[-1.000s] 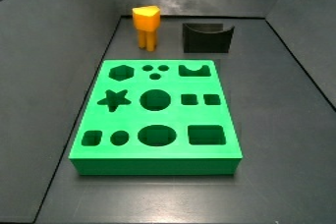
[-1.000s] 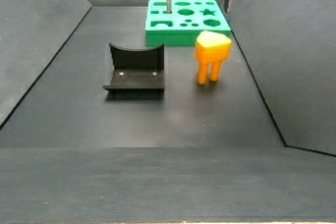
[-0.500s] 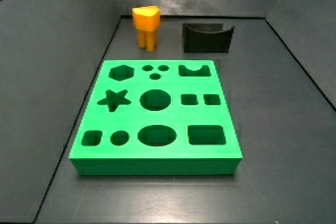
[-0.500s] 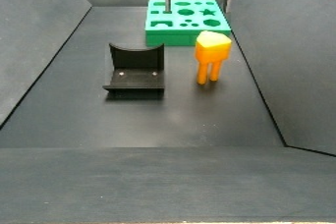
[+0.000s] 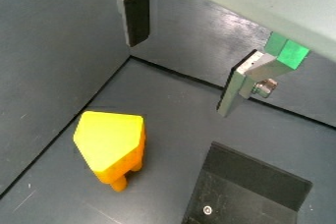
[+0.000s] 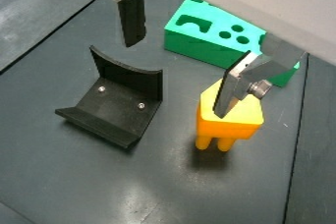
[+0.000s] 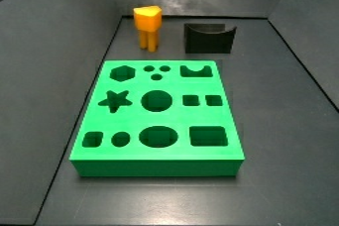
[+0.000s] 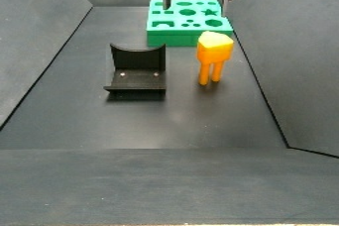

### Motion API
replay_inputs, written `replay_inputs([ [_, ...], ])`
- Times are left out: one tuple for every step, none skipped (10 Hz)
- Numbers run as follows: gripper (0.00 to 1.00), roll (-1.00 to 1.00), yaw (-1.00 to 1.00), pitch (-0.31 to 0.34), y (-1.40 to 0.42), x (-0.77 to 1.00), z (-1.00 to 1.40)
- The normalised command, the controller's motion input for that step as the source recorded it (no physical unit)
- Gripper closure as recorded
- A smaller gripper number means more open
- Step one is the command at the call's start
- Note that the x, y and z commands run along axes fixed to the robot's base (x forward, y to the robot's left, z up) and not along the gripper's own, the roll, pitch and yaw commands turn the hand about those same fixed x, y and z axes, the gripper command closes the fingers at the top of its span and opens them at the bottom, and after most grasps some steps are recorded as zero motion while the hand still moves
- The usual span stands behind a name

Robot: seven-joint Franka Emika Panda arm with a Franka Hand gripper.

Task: Pick up the 3 prong object. Move up. Move to above the board. Insert the 3 prong object.
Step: Pick up the 3 prong object.

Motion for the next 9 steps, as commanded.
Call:
replay_inputs([
  [0.00, -0.02, 0.05, 0.000, 0.00, 0.03, -0.04],
  [0.00, -0.03, 0.00, -0.009, 0.00, 0.08, -0.01],
  [0.00, 0.00, -0.05, 0.000, 0.00, 0.13, 0.00],
  [0.00, 0.00, 0.00, 0.000, 0.00, 0.00, -0.05],
  [0.00, 0.00, 0.28, 0.000, 0.00, 0.04, -0.14],
  [0.00, 0.00, 0.21, 0.000, 0.00, 0.00, -0.12],
  [0.00, -0.01, 0.12, 0.000, -0.01, 0.02, -0.10],
  [0.00, -0.01, 0.01, -0.010, 0.00, 0.00, -0.04],
  [0.00, 0.03, 0.33, 0.000, 0.00, 0.00, -0.13],
])
